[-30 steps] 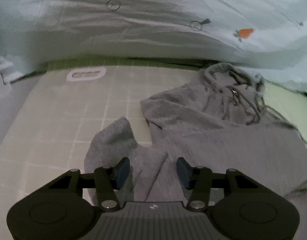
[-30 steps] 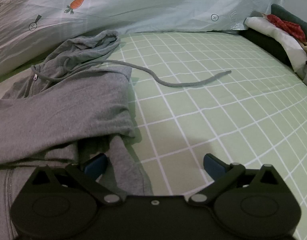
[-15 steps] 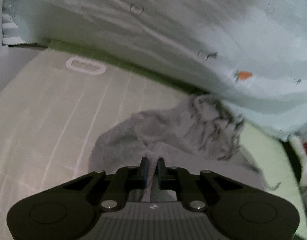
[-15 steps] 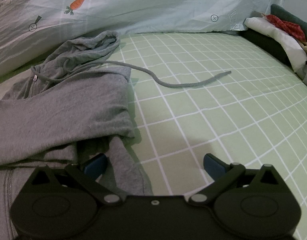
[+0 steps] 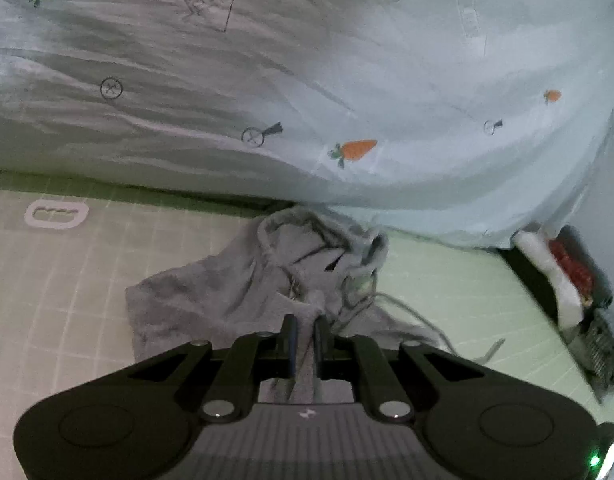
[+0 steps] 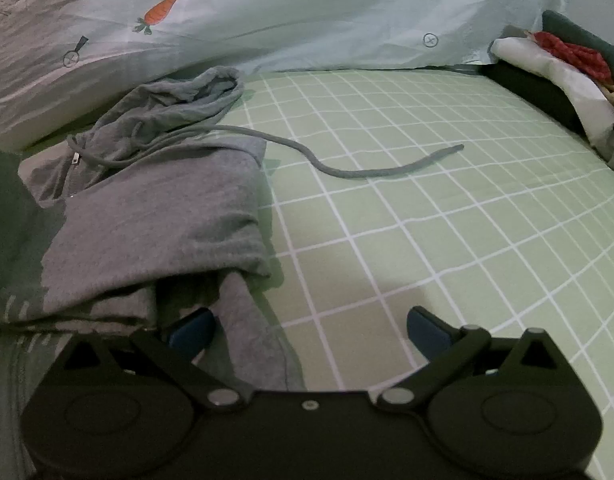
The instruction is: Fold clothes
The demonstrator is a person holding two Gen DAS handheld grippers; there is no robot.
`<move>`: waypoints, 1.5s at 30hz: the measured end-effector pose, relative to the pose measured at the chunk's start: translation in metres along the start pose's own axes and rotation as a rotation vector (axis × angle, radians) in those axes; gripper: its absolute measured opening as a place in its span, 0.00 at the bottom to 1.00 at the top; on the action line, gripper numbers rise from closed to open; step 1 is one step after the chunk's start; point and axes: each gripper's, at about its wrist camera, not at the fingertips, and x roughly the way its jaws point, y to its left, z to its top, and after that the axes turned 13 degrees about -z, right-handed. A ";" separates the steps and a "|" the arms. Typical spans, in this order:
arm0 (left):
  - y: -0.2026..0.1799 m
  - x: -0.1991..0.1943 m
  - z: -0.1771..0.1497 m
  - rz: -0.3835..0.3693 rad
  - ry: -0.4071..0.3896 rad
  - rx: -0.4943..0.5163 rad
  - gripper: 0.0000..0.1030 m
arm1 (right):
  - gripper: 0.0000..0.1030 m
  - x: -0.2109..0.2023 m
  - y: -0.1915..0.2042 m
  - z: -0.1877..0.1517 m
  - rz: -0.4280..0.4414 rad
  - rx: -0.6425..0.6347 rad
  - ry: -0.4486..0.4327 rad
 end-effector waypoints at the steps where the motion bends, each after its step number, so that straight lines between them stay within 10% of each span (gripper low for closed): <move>1: 0.003 -0.001 -0.001 0.015 -0.003 -0.007 0.09 | 1.00 0.000 0.000 0.000 0.001 0.002 -0.001; 8: 0.029 -0.024 0.001 0.156 -0.005 0.008 0.10 | 1.00 -0.001 0.002 -0.002 -0.006 -0.002 -0.012; 18: 0.043 -0.016 -0.023 0.048 0.068 -0.112 0.25 | 1.00 -0.001 0.001 -0.001 -0.006 0.000 -0.012; 29: 0.055 -0.034 -0.016 0.007 -0.033 -0.187 0.24 | 1.00 0.000 0.003 -0.002 -0.011 0.001 -0.016; 45: 0.075 -0.062 -0.006 0.070 -0.158 -0.266 0.04 | 1.00 -0.001 0.002 -0.002 -0.008 0.003 -0.021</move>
